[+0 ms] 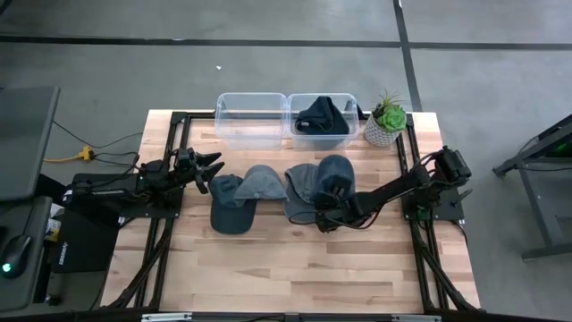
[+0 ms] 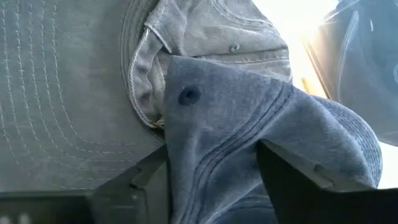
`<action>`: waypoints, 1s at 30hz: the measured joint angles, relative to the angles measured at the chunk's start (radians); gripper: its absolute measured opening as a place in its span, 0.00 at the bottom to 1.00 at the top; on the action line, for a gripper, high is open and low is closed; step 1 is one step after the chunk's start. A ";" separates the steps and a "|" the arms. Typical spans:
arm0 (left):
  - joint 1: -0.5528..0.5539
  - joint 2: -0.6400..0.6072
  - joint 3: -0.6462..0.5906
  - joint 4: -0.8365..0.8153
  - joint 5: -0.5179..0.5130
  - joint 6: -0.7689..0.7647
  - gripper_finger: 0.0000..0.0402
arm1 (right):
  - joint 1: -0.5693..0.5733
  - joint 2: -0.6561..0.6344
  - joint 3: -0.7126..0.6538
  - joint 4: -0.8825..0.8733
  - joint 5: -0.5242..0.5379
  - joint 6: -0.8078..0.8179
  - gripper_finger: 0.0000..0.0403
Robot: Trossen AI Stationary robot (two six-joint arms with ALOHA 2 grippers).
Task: Pick & Place hat
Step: Put the right blue cap into the right transparent bin
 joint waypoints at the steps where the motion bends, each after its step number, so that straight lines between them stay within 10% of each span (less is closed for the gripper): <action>1: 0.000 0.000 0.000 0.000 0.000 0.000 0.48 | 0.000 0.000 0.007 -0.010 -0.004 0.000 0.47; 11: 0.000 0.000 0.000 0.000 0.000 0.000 0.48 | 0.000 -0.001 0.176 -0.215 -0.134 0.001 0.03; 30: 0.000 0.000 0.000 0.000 0.001 0.000 0.48 | -0.019 -0.058 0.502 -0.871 -0.082 0.285 0.00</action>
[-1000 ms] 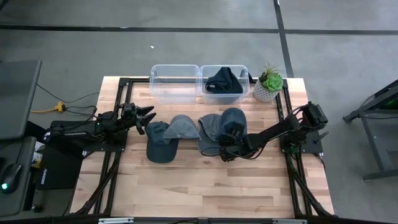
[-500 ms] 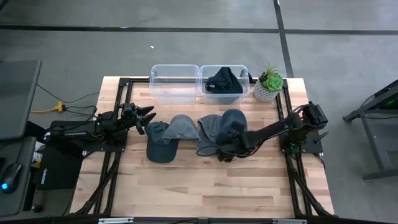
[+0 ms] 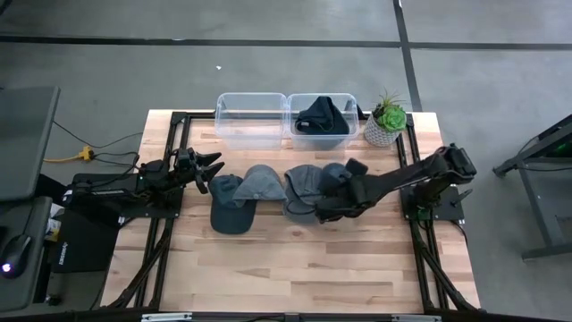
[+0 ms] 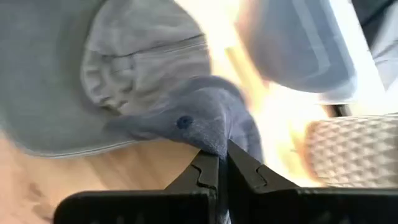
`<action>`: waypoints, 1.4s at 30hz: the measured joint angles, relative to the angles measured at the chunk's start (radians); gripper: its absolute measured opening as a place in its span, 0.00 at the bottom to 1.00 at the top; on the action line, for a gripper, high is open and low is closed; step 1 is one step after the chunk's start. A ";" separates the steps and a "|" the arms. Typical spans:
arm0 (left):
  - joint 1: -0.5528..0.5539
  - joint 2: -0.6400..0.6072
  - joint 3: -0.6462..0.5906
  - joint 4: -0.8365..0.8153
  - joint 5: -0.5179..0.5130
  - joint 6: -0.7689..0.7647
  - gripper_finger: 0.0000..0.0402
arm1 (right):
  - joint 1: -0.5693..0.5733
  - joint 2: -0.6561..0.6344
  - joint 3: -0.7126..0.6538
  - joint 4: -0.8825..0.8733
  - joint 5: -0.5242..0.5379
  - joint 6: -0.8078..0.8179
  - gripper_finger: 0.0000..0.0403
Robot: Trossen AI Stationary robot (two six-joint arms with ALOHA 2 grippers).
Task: Pick & Place hat
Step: Put the right blue cap into the right transparent bin
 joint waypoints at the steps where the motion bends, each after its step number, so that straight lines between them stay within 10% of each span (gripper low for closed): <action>1: 0.000 0.000 0.000 0.000 0.000 0.000 0.48 | -0.003 -0.005 0.024 -0.035 0.011 0.000 0.00; 10: 0.000 0.000 0.000 0.000 0.001 0.000 0.48 | -0.052 -0.018 0.295 -0.263 0.062 -0.063 0.00; 34: 0.000 0.000 0.000 0.000 0.001 0.000 0.48 | -0.405 -0.018 0.776 -0.226 -0.009 -0.702 0.00; 42: 0.000 0.000 0.000 0.000 0.002 0.000 0.48 | -0.549 -0.018 0.834 -0.146 -0.177 -0.975 0.00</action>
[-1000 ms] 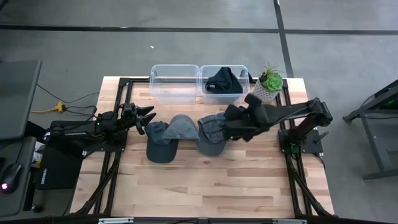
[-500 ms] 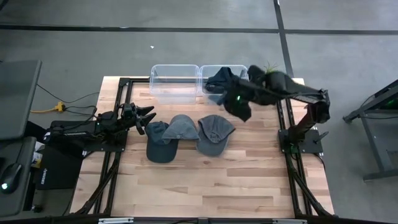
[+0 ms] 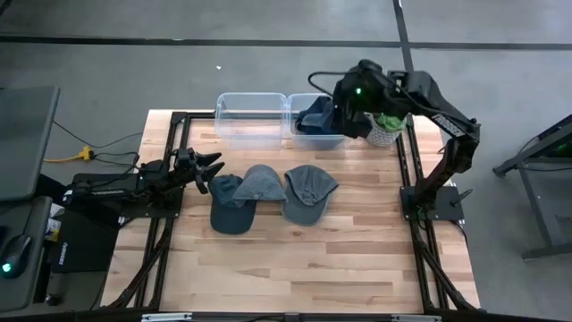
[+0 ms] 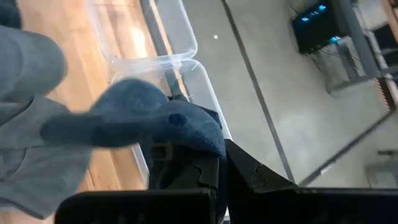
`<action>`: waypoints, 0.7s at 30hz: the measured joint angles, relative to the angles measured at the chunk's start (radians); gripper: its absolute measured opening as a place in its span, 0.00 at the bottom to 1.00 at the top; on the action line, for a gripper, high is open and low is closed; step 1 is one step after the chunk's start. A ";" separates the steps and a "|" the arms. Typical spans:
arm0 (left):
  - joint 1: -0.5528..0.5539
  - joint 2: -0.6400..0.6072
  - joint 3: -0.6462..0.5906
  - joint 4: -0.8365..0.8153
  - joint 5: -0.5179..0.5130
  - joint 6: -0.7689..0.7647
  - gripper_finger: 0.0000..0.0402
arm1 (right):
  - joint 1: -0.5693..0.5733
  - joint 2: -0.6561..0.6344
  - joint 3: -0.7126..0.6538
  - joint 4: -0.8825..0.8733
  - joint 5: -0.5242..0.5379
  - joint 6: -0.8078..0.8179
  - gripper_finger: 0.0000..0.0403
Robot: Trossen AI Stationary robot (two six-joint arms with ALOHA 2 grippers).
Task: Pick & Place hat
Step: Put the right blue cap into the right transparent bin
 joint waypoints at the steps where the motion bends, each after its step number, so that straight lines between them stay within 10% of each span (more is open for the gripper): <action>1: 0.000 0.000 0.000 0.000 0.000 0.000 0.48 | -0.018 0.000 0.000 0.009 -0.024 -0.025 0.00; 21: 0.000 0.000 0.000 0.000 0.000 0.000 0.48 | -0.236 0.001 0.000 0.060 -0.343 -0.303 0.00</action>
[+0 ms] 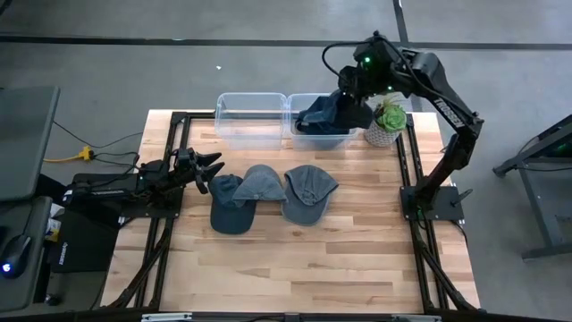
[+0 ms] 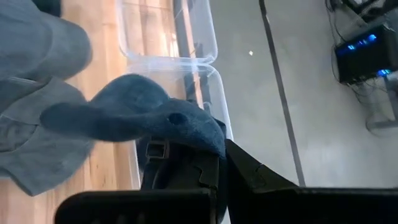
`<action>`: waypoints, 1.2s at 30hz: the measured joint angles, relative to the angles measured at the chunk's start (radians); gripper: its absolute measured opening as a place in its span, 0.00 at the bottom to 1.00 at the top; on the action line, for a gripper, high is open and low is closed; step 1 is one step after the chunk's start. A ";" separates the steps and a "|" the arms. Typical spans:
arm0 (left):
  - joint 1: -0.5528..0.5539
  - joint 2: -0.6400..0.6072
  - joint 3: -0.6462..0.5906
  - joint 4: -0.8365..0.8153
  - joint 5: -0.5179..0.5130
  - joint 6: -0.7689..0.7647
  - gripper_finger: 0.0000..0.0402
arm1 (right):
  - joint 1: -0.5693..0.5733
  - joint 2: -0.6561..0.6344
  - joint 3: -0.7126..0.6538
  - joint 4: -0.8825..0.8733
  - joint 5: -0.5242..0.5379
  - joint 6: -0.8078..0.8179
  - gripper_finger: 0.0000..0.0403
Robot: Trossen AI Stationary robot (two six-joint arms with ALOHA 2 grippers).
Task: Pick & Place hat
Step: Put the right blue cap into the right transparent bin
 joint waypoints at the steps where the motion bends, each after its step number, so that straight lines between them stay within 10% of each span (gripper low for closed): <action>1: 0.000 0.000 0.000 0.000 0.000 0.000 0.48 | -0.005 0.002 0.000 0.003 -0.008 -0.007 0.00; 36: 0.000 0.000 0.000 0.000 0.000 0.000 0.48 | -0.092 0.218 -0.001 0.061 -0.100 -0.008 0.00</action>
